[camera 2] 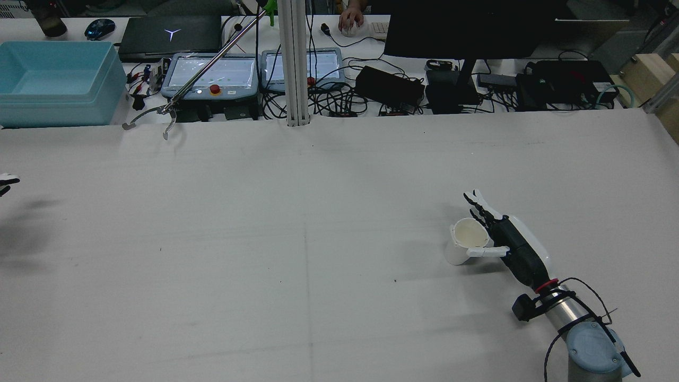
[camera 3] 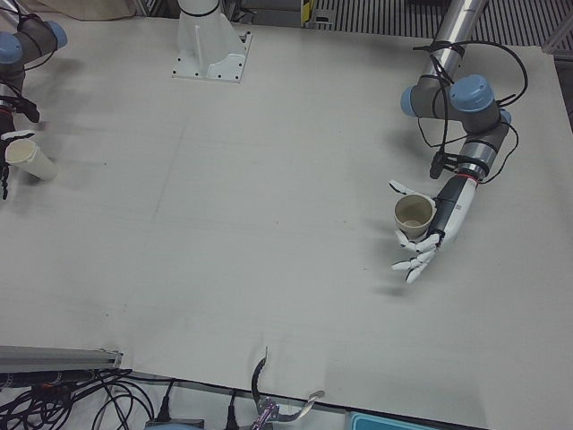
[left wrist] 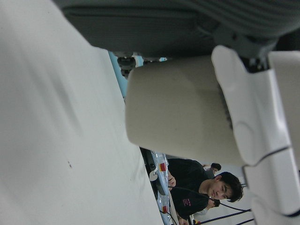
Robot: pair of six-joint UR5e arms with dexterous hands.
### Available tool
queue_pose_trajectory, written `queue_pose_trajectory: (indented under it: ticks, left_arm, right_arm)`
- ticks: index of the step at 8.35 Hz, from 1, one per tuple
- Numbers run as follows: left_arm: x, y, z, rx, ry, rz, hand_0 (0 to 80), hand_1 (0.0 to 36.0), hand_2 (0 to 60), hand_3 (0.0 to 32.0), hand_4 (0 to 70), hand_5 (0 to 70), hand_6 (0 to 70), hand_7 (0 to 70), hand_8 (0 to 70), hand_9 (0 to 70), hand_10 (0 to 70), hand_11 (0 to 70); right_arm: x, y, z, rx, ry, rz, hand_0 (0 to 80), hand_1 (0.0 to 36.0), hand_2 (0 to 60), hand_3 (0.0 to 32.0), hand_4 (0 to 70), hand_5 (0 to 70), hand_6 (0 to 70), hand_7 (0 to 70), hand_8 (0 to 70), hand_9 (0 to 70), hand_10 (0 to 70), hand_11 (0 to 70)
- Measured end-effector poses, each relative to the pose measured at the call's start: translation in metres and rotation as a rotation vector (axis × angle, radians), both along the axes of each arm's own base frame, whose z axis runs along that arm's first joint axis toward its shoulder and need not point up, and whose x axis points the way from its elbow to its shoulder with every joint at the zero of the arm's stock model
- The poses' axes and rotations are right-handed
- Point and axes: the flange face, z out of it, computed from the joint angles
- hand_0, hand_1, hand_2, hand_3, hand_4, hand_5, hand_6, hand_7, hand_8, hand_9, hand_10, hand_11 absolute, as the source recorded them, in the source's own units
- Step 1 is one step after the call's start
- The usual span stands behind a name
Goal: Pour water
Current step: 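Wrap the right hand fingers around the white paper cup, then lift the white cup with the right hand and tilt it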
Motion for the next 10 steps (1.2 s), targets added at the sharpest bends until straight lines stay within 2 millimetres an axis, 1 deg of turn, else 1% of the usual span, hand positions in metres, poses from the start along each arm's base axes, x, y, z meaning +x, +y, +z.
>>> queue_pose_trajectory:
  ticks: [3, 6, 9, 10]
  left_arm:
    - [0.0, 0.001, 0.001, -0.002, -0.001, 0.0, 54.1, 9.4, 0.0, 0.0, 61.3, 70.0, 18.9, 21.0, 6.5, 10.1, 6.1, 9.1]
    - [0.0, 0.0, 0.002, -0.003, -0.002, 0.0, 54.0, 9.5, 0.0, 0.0, 61.1, 70.0, 18.9, 20.9, 6.4, 9.9, 6.1, 9.1]
    - [-0.001, 0.0, 0.002, -0.003, -0.002, -0.001, 54.2, 9.6, 0.0, 0.0, 63.3, 70.0, 18.2, 20.9, 5.8, 9.3, 6.1, 9.0]
    - [-0.001, 0.0, 0.002, -0.003, -0.002, -0.001, 54.5, 9.5, 0.0, 0.0, 63.7, 70.0, 18.2, 21.0, 5.8, 9.3, 6.1, 9.2]
  right_arm:
    - [-0.007, 0.003, -0.004, 0.004, -0.004, -0.007, 46.3, 11.3, 5.9, 0.0, 8.2, 5.1, 0.3, 0.0, 0.0, 0.0, 4.9, 8.5]
    - [-0.011, 0.005, -0.006, 0.006, -0.008, -0.016, 47.8, 13.4, 7.0, 0.0, 11.4, 7.8, 1.9, 0.0, 0.0, 0.0, 4.5, 8.0]
    - [-0.019, 0.009, -0.01, 0.009, -0.013, -0.03, 53.8, 19.9, 7.3, 0.0, 17.1, 12.4, 2.0, 0.0, 0.0, 0.0, 3.6, 7.3]
    - [-0.019, 0.009, -0.011, 0.01, -0.015, -0.029, 57.5, 23.6, 10.3, 0.0, 21.4, 21.0, 0.5, 0.0, 0.0, 0.0, 3.8, 7.9]
